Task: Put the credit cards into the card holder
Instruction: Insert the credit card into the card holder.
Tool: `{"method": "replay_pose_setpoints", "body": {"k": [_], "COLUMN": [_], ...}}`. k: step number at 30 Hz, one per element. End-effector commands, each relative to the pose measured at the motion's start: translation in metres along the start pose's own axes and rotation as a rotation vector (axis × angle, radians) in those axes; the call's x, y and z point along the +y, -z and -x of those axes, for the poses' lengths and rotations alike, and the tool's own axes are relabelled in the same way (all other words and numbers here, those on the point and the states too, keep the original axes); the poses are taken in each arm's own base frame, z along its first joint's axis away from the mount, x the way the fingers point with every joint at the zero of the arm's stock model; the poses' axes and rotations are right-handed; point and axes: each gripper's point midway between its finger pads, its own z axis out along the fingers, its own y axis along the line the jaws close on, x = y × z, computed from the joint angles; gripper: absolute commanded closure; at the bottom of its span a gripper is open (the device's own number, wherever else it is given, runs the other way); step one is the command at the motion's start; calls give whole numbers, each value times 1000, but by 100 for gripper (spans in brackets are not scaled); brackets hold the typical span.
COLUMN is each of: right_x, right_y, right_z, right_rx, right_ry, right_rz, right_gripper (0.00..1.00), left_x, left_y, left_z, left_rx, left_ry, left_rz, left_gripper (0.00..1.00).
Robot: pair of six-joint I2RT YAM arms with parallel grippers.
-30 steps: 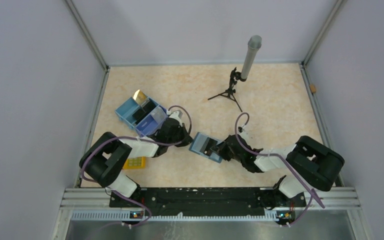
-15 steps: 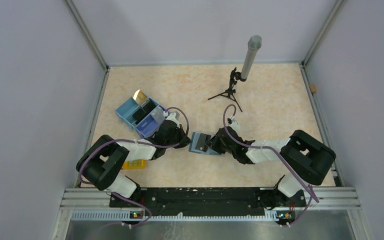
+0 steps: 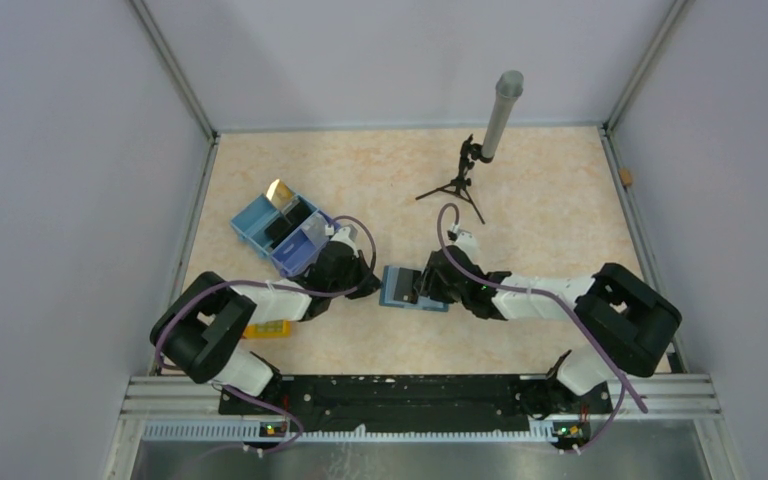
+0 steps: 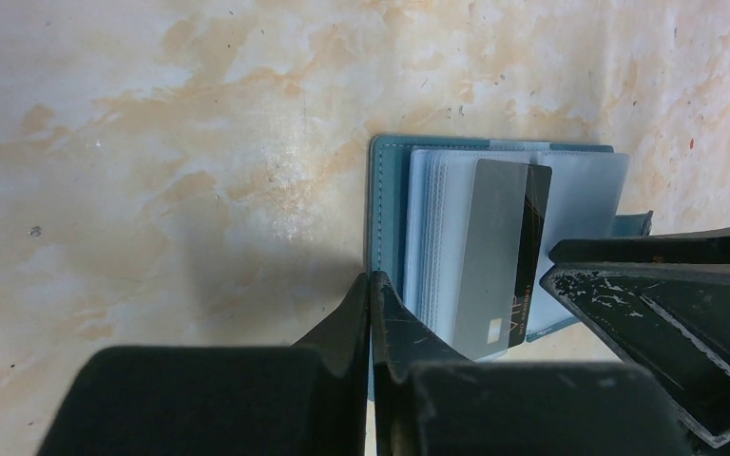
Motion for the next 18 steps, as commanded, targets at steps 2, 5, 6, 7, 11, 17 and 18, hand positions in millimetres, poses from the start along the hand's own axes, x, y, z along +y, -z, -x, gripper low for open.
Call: {"method": "replay_pose_setpoints", "body": {"k": [2, 5, 6, 7, 11, 17, 18], "right_x": [19, 27, 31, 36, 50, 70, 72], "right_y": [-8, -14, -15, -17, -23, -30, -30], "right_z": [-2, -4, -4, -4, -3, -4, -4], "right_rx": [18, 29, 32, 35, 49, 56, 55], "right_ry": [68, 79, 82, 86, 102, 168, 180], "right_rz": [54, 87, 98, 110, 146, 153, 147], "right_gripper": [60, 57, 56, 56, 57, 64, 65], "left_x": [43, 43, 42, 42, 38, 33, 32], "left_y": [9, 9, 9, 9, 9, 12, 12], "left_z": [-40, -41, -40, -40, -38, -34, -33], "left_rx": [127, 130, 128, 128, 123, 110, 108], "left_ry": [-8, -9, -11, -10, -11, -8, -9], "left_rz": [152, 151, 148, 145, 129, 114, 113], "left_gripper": [100, 100, 100, 100, 100, 100, 100]}}
